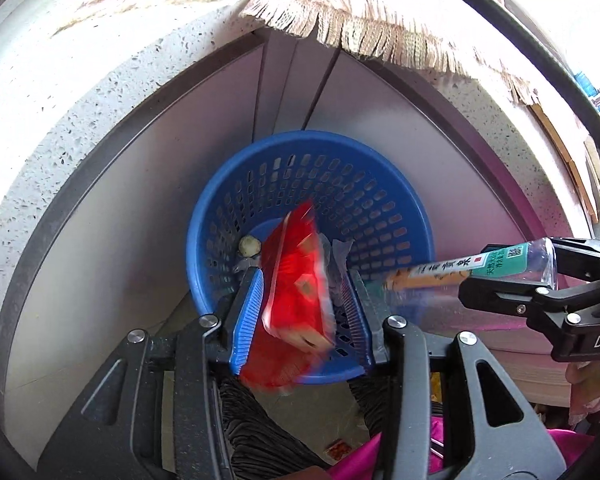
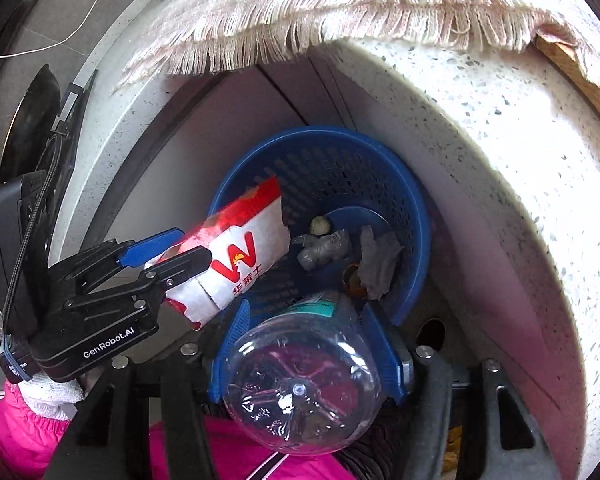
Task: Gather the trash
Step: 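Open both tools to drop the red bag and bottle into the wastebasket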
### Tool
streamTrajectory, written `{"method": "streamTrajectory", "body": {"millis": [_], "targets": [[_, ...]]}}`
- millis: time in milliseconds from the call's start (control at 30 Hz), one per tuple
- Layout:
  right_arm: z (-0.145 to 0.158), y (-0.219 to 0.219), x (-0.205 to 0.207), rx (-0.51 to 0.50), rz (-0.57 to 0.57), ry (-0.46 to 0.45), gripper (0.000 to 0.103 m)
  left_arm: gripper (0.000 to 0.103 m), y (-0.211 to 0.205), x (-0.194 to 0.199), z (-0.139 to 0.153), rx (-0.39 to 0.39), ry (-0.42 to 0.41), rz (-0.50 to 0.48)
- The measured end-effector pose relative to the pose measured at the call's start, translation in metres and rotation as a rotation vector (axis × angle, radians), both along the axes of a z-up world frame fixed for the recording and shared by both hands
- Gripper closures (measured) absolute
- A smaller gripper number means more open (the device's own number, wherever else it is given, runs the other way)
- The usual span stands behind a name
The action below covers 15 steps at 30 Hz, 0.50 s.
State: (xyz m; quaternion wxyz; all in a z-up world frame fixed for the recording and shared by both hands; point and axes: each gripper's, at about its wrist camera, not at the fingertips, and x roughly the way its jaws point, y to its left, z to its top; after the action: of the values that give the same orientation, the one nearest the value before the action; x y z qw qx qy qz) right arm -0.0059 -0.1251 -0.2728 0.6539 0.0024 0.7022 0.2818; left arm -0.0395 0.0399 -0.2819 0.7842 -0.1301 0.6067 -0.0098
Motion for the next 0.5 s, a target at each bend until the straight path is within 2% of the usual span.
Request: {"method": "streamTrajectory", "body": {"millis": [500], "targets": [[0.020,-0.001,0.002,0.036,-0.002,-0.039,0.041,0.062,0.002,-0.001,0.013,0.026,-0.027,0.003]]}}
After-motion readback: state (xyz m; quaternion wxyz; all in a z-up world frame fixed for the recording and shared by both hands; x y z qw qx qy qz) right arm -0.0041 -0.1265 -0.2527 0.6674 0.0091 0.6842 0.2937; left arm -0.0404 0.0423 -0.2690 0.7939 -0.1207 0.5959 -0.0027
